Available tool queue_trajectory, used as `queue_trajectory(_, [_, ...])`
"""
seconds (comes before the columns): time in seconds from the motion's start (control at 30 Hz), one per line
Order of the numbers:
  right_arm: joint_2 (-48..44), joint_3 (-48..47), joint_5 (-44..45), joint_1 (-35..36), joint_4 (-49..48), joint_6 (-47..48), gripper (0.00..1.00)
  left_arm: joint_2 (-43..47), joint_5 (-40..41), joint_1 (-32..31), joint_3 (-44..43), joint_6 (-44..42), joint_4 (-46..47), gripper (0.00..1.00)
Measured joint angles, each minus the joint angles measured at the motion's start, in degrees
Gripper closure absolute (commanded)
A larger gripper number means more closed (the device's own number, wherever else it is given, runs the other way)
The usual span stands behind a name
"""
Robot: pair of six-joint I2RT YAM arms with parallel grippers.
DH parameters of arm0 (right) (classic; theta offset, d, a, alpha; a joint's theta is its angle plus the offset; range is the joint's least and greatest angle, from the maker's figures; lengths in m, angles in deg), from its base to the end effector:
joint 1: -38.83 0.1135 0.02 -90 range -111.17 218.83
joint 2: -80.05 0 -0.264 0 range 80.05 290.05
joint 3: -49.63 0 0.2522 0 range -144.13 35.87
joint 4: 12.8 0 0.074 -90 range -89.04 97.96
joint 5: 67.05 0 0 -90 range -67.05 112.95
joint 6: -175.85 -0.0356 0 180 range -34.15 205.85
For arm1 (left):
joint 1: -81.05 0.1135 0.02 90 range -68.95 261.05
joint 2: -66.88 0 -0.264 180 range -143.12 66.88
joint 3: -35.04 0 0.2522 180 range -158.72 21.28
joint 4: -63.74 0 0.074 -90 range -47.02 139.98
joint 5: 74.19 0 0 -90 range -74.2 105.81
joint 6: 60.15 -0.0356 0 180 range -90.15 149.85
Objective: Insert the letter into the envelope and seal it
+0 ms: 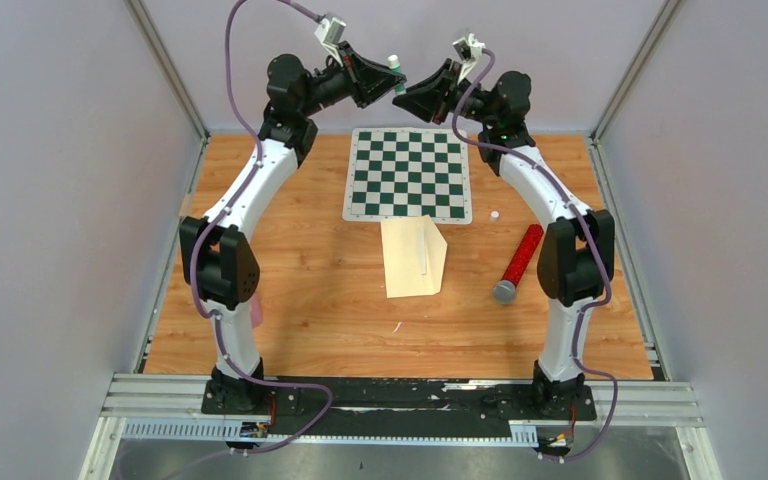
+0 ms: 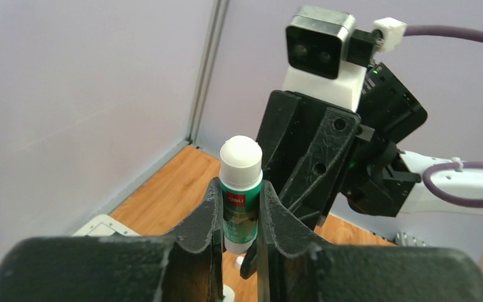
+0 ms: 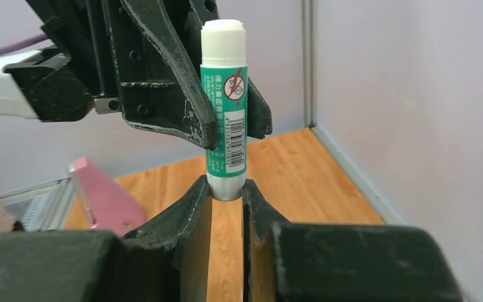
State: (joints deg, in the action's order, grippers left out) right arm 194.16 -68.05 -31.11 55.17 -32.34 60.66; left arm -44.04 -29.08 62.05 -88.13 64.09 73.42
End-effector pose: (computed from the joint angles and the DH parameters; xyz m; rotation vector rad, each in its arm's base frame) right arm 0.4399 0.1590 0.4074 -0.7867 1.1995 1.1509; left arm 0.4199 -0.1712 0.4507 0.5706 1.2917 -1.2441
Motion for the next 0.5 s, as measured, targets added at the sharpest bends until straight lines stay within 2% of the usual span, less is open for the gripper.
queue_trajectory(0.3, [1.3, -2.0, -9.8, -1.6, -2.9, -12.9, 0.99, 0.0, -5.9, 0.0, 0.2, 1.6, 1.5, 1.00])
queue_trajectory(0.43, [3.2, -5.3, -13.2, -1.8, -2.7, -14.7, 0.64, 0.0, -7.2, 0.2, 0.1, 1.7, 1.8, 1.00])
queue_trajectory(0.5, [3.2, -5.2, -12.9, -1.9, -2.0, -14.1, 0.53, 0.0, -7.1, 0.2, 0.0, 1.6, 1.7, 1.00])
